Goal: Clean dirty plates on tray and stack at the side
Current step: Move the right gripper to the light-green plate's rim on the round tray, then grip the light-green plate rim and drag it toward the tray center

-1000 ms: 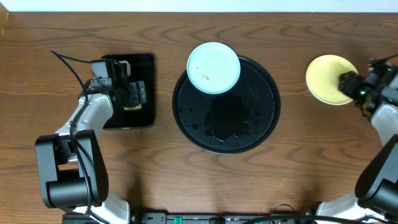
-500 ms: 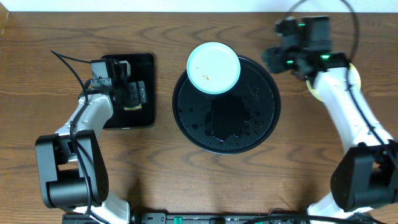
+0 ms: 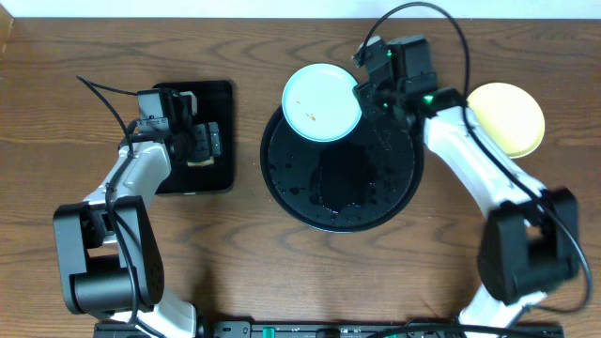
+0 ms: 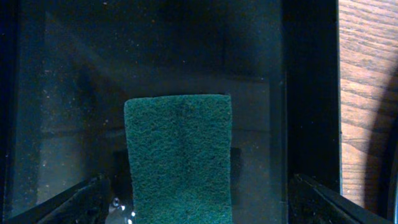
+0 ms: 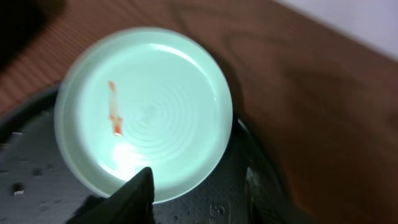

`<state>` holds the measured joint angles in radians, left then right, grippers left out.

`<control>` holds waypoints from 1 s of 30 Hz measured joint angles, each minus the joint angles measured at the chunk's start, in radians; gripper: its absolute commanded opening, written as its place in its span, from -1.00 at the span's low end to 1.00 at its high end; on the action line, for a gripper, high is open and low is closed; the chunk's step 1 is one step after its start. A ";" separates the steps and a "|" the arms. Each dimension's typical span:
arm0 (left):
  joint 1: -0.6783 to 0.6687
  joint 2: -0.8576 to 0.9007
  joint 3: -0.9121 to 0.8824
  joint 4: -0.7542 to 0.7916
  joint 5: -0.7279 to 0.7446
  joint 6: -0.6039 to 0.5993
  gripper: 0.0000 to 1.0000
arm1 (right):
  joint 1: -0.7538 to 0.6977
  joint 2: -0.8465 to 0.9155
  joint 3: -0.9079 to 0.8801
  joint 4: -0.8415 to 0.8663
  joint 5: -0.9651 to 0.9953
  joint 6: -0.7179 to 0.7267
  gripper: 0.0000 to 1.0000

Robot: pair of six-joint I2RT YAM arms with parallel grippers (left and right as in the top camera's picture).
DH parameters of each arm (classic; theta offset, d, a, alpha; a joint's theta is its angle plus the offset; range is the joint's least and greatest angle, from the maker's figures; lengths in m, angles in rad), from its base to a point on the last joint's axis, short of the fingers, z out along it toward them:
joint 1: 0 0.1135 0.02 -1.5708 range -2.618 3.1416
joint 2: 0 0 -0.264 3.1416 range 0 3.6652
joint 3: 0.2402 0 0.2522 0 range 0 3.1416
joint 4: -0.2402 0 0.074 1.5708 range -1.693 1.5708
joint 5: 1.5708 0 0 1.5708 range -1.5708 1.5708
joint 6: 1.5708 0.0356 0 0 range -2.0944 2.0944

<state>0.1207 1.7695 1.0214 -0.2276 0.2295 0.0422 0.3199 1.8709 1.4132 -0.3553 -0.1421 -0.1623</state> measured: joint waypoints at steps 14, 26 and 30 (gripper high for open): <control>0.000 0.000 0.000 0.000 0.000 0.000 0.82 | -0.002 0.278 -0.016 0.174 0.006 0.038 -0.66; 0.000 0.000 0.000 0.000 0.000 0.000 0.82 | -0.003 0.208 -0.010 -0.025 0.047 0.134 -0.98; 0.000 0.000 0.000 0.000 0.000 0.000 0.83 | -0.006 0.148 -0.012 -0.141 0.115 0.239 -0.98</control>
<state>0.1207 1.7695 1.0210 -0.2279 0.2298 0.0422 0.3134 2.0190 1.4014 -0.4965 -0.0269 0.0769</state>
